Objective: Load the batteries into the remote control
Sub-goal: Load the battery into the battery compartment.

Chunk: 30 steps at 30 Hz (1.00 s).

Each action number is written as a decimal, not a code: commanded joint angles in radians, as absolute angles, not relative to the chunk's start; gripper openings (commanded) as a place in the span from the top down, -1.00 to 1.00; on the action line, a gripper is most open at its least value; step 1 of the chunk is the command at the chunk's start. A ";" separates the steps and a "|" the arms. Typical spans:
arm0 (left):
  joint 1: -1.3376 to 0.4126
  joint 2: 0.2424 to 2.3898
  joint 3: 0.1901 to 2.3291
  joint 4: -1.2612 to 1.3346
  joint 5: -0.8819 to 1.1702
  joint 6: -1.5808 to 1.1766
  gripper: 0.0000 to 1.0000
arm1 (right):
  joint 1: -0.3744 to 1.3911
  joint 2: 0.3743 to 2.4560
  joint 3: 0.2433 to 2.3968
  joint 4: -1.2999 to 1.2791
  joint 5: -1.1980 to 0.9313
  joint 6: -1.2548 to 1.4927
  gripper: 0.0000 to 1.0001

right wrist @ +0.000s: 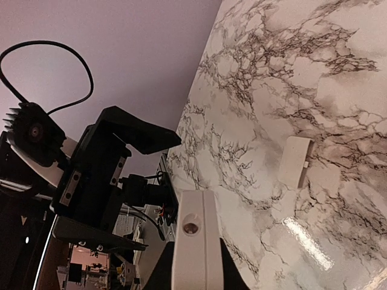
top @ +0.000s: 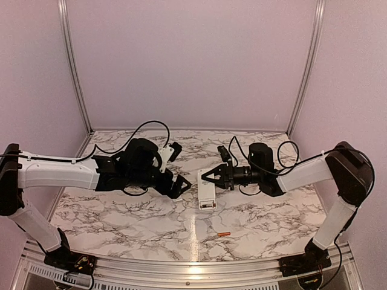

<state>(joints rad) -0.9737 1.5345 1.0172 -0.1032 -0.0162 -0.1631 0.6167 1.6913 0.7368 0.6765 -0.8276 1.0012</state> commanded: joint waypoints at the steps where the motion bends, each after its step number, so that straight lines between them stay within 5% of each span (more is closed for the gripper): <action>1: -0.951 1.533 0.881 0.183 0.237 -0.536 -0.98 | 0.606 1.663 0.749 0.710 -0.802 1.005 1.00; 10: -0.986 1.595 0.798 0.433 0.249 -0.761 -0.98 | 0.605 1.672 0.750 0.722 -0.758 1.017 1.00; 30: -1.058 1.729 0.941 0.379 0.254 -0.768 -0.93 | 0.608 1.687 0.753 0.723 -0.735 1.033 1.00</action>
<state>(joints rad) -1.0477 1.6974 0.8986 0.4057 0.2611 -0.7784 0.6128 1.6901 0.7364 0.6994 -0.7486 1.0233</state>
